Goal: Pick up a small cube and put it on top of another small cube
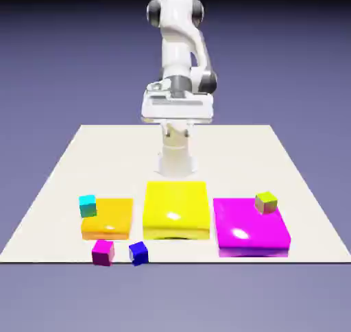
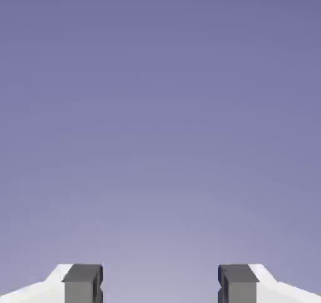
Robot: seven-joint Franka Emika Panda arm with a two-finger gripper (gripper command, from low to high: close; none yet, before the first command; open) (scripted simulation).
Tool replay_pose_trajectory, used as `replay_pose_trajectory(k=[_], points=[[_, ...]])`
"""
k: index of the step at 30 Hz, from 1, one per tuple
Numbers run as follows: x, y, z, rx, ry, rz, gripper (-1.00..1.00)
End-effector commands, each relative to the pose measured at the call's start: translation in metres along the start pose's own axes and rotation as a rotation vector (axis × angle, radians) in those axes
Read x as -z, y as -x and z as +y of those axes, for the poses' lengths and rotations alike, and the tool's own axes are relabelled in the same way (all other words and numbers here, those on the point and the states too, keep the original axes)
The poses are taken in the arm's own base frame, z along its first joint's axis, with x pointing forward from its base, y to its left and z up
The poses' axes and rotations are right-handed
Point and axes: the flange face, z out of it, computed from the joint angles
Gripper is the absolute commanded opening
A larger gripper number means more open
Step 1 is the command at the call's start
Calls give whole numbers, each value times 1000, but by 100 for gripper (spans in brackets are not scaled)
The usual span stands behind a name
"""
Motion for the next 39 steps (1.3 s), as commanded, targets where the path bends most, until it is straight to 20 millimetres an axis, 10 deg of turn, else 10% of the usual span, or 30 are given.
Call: replay_pose_trajectory(k=[1, 22, 34, 38, 39], points=[[-10, -4, 0, 8, 21, -29, 0], [-236, -38, 51, 258, 485, -614, 0], [-331, -25, 99, 436, 736, -889, 0], [-366, 12, 145, 436, 736, -889, 0], [-366, 12, 145, 436, 736, -889, -100]])
